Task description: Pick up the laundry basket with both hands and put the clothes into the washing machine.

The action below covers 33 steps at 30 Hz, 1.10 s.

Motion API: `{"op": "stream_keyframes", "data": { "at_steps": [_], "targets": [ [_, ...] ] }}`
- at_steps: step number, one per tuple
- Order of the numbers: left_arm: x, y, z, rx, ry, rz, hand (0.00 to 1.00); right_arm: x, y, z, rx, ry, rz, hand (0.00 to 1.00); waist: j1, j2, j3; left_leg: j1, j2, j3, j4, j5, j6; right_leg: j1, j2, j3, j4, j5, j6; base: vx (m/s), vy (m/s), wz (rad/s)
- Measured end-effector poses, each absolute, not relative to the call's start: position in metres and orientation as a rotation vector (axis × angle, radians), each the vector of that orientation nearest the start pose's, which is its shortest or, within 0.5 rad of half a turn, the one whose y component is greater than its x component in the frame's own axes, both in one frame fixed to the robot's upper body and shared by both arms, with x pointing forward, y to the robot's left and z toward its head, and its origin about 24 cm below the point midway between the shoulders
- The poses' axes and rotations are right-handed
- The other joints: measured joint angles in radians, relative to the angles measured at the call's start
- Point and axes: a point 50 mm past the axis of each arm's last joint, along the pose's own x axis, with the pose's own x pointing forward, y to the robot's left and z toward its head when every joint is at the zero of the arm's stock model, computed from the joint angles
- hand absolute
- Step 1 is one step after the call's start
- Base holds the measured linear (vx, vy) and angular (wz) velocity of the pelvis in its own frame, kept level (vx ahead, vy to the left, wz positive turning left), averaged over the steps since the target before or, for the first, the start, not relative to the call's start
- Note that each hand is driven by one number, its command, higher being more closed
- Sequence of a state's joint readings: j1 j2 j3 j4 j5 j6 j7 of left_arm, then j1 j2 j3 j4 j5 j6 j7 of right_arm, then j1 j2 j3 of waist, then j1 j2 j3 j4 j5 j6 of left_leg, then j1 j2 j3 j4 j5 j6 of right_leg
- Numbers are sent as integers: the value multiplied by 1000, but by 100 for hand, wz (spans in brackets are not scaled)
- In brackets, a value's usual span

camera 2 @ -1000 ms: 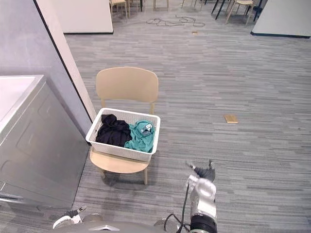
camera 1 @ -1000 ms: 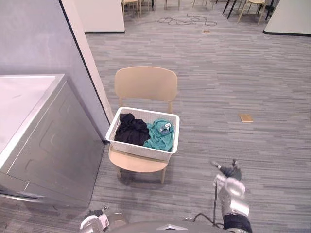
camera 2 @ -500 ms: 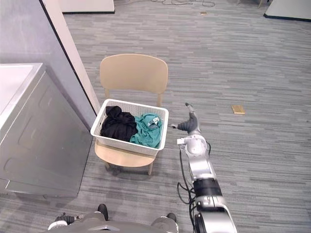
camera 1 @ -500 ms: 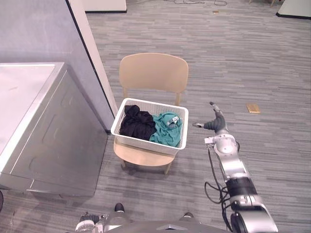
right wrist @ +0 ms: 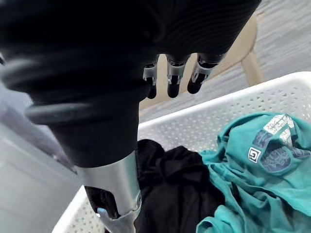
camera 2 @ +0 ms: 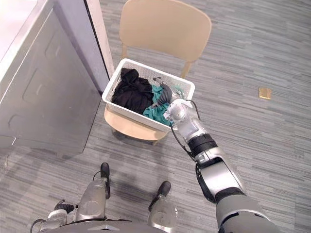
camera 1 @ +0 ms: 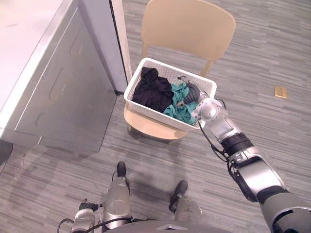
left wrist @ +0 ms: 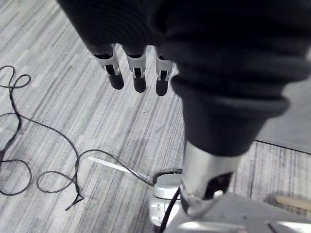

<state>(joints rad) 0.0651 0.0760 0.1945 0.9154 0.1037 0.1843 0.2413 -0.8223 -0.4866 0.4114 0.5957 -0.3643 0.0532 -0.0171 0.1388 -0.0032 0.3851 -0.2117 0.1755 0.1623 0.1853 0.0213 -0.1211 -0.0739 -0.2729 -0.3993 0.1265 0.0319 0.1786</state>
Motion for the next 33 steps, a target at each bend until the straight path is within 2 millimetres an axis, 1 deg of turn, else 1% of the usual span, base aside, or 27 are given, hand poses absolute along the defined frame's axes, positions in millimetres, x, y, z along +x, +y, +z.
{"op": "stream_keyframes", "data": {
  "at_steps": [3,5,7,10,12,14,15,16,18,21,22,24,26,28,33],
  "targets": [
    [114,219,-149,192,1138,419,0,389,-166,157,-1136,-157,140,0,5,-2,7,-35,1,-4,6,4,5,-31,0,-2,11,0,0,-58,8,4],
    [121,218,-147,191,1114,417,0,391,-167,165,-1173,-170,135,0,7,-2,35,-41,1,-12,8,9,6,-38,-1,-2,21,0,-1,-43,0,2],
    [130,217,-144,201,1089,414,0,396,-168,174,-1209,-176,116,0,14,-6,45,-66,4,-14,9,16,6,-68,-1,-1,32,0,-2,-69,0,0],
    [139,216,-140,196,1053,425,0,399,-159,188,-1239,-222,115,0,23,-13,73,-72,8,-20,10,20,5,-70,3,-3,35,0,-4,-50,-8,2],
    [140,217,-139,196,1046,434,0,400,-156,195,-1249,-243,116,0,24,-15,75,-87,9,-27,13,22,5,-77,4,-13,36,0,-5,-38,-3,10],
    [146,215,-136,195,1029,431,0,402,-151,211,-1254,-285,102,0,38,-18,77,-123,10,-35,14,30,6,-106,7,-21,37,3,-10,-38,0,10],
    [147,215,-136,195,1026,430,0,402,-150,214,-1255,-294,98,0,41,-19,80,-128,9,-41,14,32,7,-108,7,-25,37,4,-10,-20,-13,12],
    [150,215,-135,189,1018,432,0,403,-149,217,-1258,-298,91,0,54,-22,82,-136,10,-51,17,33,6,-109,9,-33,37,4,-10,-8,-13,12],
    [153,214,-134,187,1010,436,0,406,-151,219,-1267,-288,82,0,67,-27,85,-142,11,-55,20,33,6,-108,11,-37,35,4,-11,-12,-11,12],
    [156,213,-132,181,997,449,0,406,-145,231,-1278,-335,61,0,74,-33,88,-180,11,-81,29,37,6,-124,15,-57,35,3,-11,-37,-7,17],
    [159,212,-132,175,992,448,0,407,-145,234,-1278,-342,53,0,81,-35,89,-197,11,-84,29,42,6,-135,16,-63,37,4,-12,-46,-4,14],
    [162,211,-131,176,985,443,0,409,-147,232,-1281,-318,47,0,88,-37,93,-209,10,-97,28,48,7,-137,17,-77,36,4,-12,-42,-9,15],
    [162,212,-130,181,981,450,0,411,-150,228,-1294,-291,46,0,96,-47,98,-214,10,-109,24,52,5,-137,20,-85,36,2,-14,-41,-14,14],
    [164,212,-129,181,975,451,0,413,-153,230,-1328,-276,27,0,97,-54,106,-228,9,-123,20,59,4,-138,23,-102,35,2,-16,-55,-6,17],
    [168,211,-128,155,966,464,0,416,-164,225,-1344,-222,5,0,118,-57,108,-268,15,-141,19,71,1,-165,35,-115,33,4,-21,-42,-10,6]
  ]
}}
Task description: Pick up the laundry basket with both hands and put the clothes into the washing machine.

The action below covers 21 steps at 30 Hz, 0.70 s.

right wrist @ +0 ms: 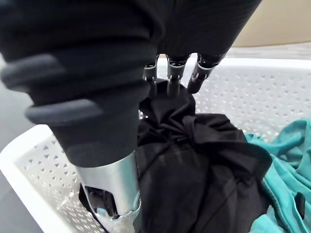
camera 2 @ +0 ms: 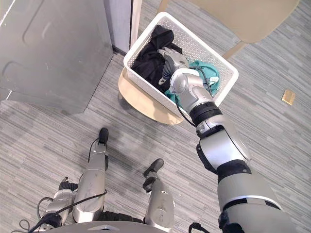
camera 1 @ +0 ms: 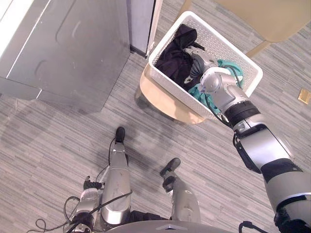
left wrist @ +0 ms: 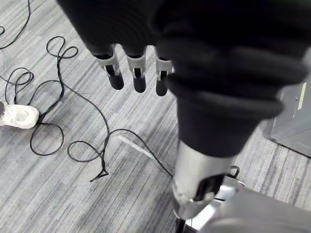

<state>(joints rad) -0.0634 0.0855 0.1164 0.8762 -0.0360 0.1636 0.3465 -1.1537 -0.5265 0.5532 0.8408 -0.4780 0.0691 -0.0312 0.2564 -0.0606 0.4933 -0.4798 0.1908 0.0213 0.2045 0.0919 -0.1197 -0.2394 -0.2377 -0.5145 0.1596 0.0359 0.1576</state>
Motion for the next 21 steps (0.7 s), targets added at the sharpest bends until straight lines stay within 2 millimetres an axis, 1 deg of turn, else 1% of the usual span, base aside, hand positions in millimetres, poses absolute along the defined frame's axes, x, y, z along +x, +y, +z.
{"op": "stream_keyframes", "data": {
  "at_steps": [4,6,10,15,18,20,21],
  "targets": [
    [172,210,-126,161,956,474,0,418,-173,217,-1343,-161,-10,0,3,-1,1,-19,-1,-17,1,5,-1,-5,2,-17,-1,1,-1,-33,-11,8],
    [174,209,-125,162,951,469,0,418,-173,217,-1343,-162,-10,0,3,-1,1,-24,0,-19,1,6,-1,-8,4,-18,-2,1,-2,-41,-8,2],
    [176,207,-124,157,944,461,0,419,-179,210,-1345,-120,-17,0,11,-1,1,-29,1,-21,0,7,-1,-11,7,-19,-8,4,-5,-35,-6,0],
    [180,207,-122,154,925,454,0,419,-181,211,-1352,-111,-30,0,20,-2,2,-66,10,-26,0,15,-4,-43,20,-23,-16,11,-14,-11,-5,-1],
    [182,207,-121,147,916,457,0,420,-186,208,-1348,-85,-52,0,24,-2,9,-68,10,-28,0,16,-4,-42,21,-25,-18,11,-14,0,0,0],
    [181,207,-121,147,917,461,0,420,-187,212,-1337,-100,-73,0,22,-2,9,-75,10,-35,-1,18,-5,-42,24,-31,-22,13,-15,-17,-6,7],
    [181,207,-121,137,917,466,0,419,-191,216,-1304,-113,-108,0,22,-2,10,-83,12,-46,-8,24,-7,-42,30,-42,-29,14,-16,-24,-9,12]
  ]
}}
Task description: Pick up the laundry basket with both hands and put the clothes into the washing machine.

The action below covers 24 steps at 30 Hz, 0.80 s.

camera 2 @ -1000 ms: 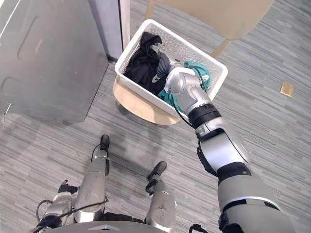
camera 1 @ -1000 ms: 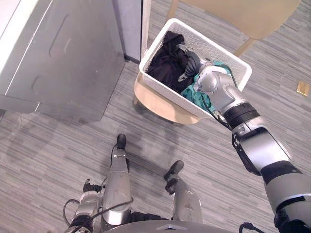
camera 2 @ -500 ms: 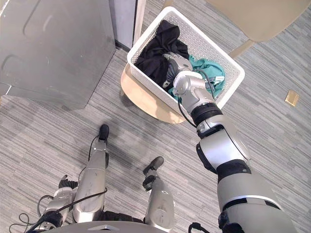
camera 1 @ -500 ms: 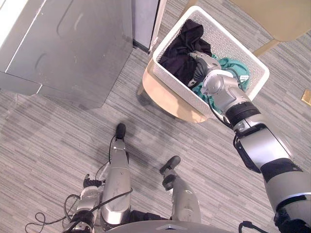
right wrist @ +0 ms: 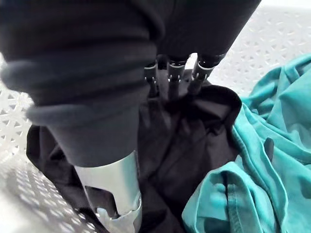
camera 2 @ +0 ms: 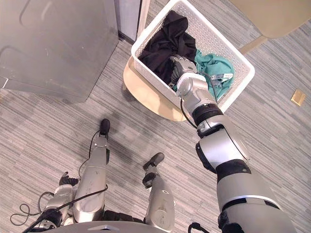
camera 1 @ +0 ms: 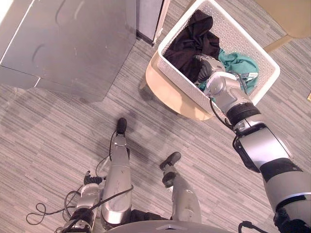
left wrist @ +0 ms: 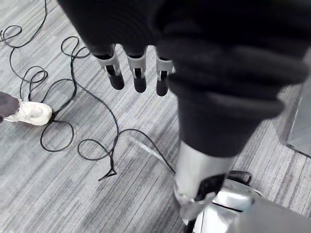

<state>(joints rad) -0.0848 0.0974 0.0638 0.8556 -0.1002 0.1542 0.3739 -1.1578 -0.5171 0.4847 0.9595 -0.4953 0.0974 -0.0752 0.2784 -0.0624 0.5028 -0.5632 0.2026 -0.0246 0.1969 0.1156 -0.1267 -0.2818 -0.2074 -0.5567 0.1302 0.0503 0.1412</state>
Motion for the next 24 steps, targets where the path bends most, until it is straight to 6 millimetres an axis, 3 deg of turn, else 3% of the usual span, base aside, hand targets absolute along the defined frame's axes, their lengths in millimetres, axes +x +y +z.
{"op": "stream_keyframes", "data": {
  "at_steps": [10,16,24],
  "targets": [
    [183,207,-119,122,909,483,0,420,-177,234,-1250,-182,-114,0,5,-1,2,-26,3,-6,-7,8,0,-24,5,-6,-3,2,-2,-3,-2,2],
    [185,207,-118,122,899,487,0,421,-173,234,-1246,-185,-106,0,10,-4,4,-44,3,-21,-5,9,-1,-34,10,-13,-8,3,-3,0,-1,2],
    [189,206,-115,89,874,495,0,423,-180,251,-1247,-198,-178,0,22,-2,6,-107,6,-57,-7,22,-7,-65,29,-51,-20,6,-7,-5,2,9]
  ]
}}
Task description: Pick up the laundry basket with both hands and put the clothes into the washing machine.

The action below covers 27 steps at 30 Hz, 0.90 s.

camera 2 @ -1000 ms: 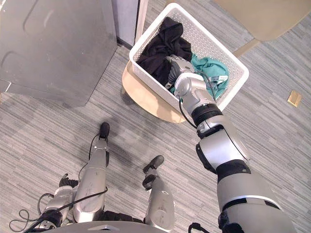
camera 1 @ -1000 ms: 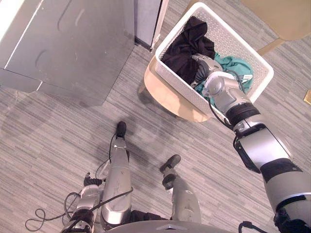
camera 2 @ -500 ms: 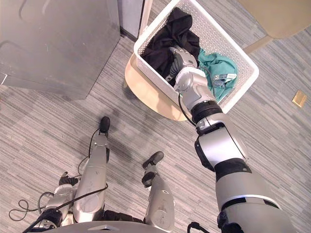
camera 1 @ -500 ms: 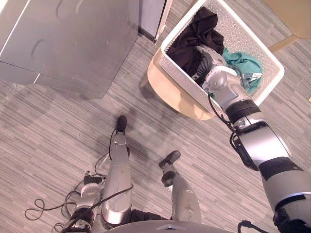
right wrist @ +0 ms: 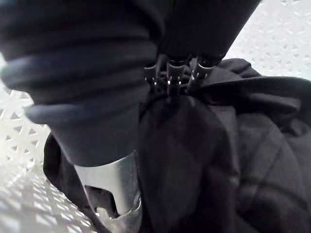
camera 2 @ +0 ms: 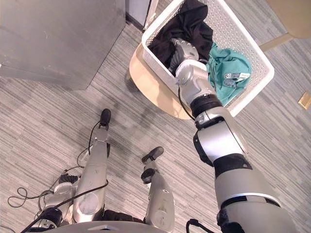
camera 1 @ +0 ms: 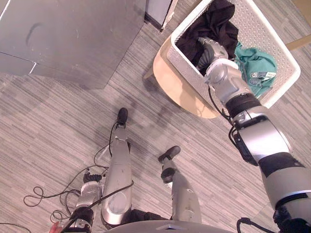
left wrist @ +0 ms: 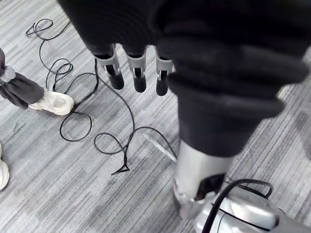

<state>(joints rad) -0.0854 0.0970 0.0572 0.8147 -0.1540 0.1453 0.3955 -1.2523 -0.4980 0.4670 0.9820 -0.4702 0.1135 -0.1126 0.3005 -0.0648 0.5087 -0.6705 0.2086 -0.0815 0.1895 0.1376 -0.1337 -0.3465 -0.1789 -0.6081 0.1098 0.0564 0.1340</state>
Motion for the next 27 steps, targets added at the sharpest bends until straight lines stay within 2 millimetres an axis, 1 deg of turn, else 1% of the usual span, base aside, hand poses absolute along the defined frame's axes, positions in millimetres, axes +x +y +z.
{"op": "stream_keyframes", "data": {
  "at_steps": [1,2,3,12,15,16,19,22,24,26,27],
  "targets": [
    [189,206,-114,89,872,495,0,423,-183,252,-1249,-190,-186,100,0,0,0,-8,0,-3,1,1,0,-5,2,-3,-1,0,0,0,0,0],
    [189,206,-114,89,872,496,0,423,-184,253,-1250,-187,-190,100,1,0,0,-11,0,-6,0,2,0,-6,3,-5,-3,1,-1,7,20,5],
    [189,206,-114,88,868,500,0,423,-189,249,-1259,-167,-195,100,3,0,0,-16,0,-10,-1,2,0,-5,7,-8,-11,2,-2,14,18,4],
    [190,206,-114,86,861,506,0,423,-194,229,-1262,-111,-185,100,5,1,1,-28,0,-21,1,1,0,-9,12,-14,-19,2,-2,17,16,1],
    [190,206,-113,85,861,509,0,423,-192,214,-1252,-82,-159,100,4,1,1,-28,0,-22,1,1,0,-8,12,-14,-19,2,-2,-1,37,0],
    [190,206,-113,83,861,510,0,422,-191,206,-1249,-64,-143,100,4,1,1,-28,0,-23,1,1,0,-8,12,-13,-19,2,-2,-3,37,0],
    [190,206,-113,79,861,513,0,421,-190,197,-1245,-45,-129,100,3,0,1,-28,0,-24,2,1,0,-8,12,-13,-17,2,-2,-3,40,0],
    [190,206,-113,77,859,515,0,421,-191,199,-1211,-45,-141,100,2,-1,2,-29,0,-24,3,1,0,-8,12,-13,-17,2,-2,3,33,0],
    [190,206,-113,76,859,515,0,421,-195,201,-1144,-39,-167,100,3,-1,2,-29,0,-24,3,1,0,-8,12,-14,-17,2,-2,10,32,1],
    [190,206,-113,67,863,521,0,421,-197,203,-1049,-47,-206,100,2,-1,3,-30,0,-24,4,1,0,-8,13,-14,-17,2,-2,6,15,0],
    [189,206,-113,55,865,526,0,421,-198,205,-973,-55,-230,100,1,0,5,-30,0,-24,5,1,0,-8,13,-13,-17,2,-2,7,31,-1]
  ]
}}
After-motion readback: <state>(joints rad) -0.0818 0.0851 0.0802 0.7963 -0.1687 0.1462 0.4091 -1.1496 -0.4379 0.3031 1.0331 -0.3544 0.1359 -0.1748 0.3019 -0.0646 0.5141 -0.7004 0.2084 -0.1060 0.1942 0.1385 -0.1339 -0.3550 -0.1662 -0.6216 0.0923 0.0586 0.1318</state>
